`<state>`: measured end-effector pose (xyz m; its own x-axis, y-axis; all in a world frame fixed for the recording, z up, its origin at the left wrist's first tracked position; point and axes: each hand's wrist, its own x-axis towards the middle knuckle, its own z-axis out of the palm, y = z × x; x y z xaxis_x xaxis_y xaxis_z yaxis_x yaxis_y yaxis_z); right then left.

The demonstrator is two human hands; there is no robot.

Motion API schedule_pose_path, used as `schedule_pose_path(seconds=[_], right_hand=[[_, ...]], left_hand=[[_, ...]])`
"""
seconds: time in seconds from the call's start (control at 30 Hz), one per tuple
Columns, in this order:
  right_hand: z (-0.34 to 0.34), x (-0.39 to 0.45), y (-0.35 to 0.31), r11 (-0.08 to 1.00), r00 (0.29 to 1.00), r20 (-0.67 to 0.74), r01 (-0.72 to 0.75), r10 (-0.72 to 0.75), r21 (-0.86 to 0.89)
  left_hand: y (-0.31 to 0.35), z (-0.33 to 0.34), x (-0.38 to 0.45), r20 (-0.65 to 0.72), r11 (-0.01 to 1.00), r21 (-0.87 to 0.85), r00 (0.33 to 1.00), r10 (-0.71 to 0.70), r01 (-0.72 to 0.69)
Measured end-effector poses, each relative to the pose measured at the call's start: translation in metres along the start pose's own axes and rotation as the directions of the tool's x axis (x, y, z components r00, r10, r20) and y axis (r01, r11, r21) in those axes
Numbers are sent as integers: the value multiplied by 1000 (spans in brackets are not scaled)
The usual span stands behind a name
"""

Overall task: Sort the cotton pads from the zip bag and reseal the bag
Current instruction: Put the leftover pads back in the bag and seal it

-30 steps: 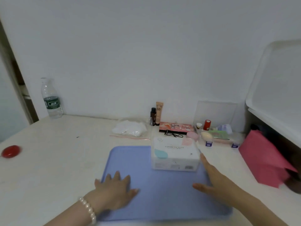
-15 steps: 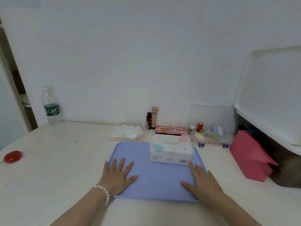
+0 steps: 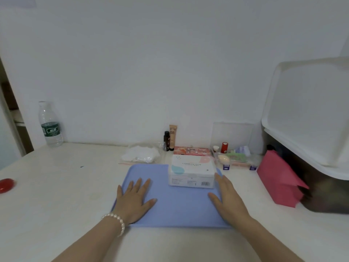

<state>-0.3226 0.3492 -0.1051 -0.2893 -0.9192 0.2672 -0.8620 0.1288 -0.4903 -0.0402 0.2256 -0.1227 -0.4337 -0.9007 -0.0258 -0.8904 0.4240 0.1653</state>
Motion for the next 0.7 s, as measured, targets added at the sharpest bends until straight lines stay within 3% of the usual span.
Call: schedule_pose_path(seconds=[0.07,0.23,0.4,0.53,0.7], right_hand=[[-6,12,-8,995,998,55,-24,19,92],[1,40,-19,994,980,183,-87,73,71],[17,54,-35,997,960,279,-38,18,67],[23,65,-35,995,951,299,-51,75,-90],[24,70,-34,981,951,300,-15,75,-195]], left_hand=[[7,0,3,-40,996,-86,999,35,-38],[34,-8,13,-68,966,-196,985,156,-167],[41,-12,21,-83,976,-135,984,158,-169],[30,-12,27,-123,987,-3,980,159,-160],[32,-11,32,-144,978,16,967,210,-210]])
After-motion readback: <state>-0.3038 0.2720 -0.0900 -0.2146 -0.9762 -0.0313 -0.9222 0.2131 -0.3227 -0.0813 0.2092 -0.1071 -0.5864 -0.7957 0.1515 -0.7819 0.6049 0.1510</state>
